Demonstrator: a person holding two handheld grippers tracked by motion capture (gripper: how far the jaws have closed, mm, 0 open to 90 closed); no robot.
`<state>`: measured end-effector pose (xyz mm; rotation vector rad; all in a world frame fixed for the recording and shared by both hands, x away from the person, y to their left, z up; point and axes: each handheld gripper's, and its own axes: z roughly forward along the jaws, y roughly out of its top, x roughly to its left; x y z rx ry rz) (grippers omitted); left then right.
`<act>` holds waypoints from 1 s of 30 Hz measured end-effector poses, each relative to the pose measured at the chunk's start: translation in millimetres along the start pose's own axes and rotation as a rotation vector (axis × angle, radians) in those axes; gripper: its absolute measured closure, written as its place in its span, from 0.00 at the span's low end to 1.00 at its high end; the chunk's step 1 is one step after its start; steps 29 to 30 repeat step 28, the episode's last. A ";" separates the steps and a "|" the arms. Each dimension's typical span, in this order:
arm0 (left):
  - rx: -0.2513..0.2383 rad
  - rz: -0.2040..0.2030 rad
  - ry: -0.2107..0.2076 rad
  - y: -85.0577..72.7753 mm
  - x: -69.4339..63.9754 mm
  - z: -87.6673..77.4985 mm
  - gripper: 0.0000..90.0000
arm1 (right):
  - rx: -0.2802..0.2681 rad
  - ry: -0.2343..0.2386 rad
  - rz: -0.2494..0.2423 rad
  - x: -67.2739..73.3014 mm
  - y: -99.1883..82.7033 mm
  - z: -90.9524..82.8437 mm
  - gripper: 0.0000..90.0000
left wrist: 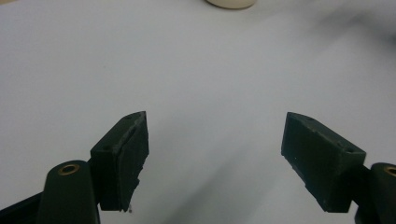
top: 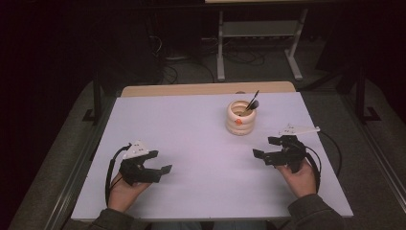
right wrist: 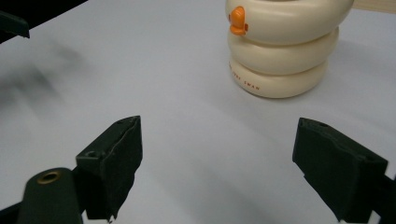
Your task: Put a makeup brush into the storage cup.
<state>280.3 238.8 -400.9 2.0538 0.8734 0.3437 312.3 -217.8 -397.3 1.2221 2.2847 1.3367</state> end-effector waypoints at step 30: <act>0.017 -0.003 0.029 -18.5 -6.6 3.1 0.25 | -0.032 0.043 0.002 1.5 -29.7 -6.8 0.17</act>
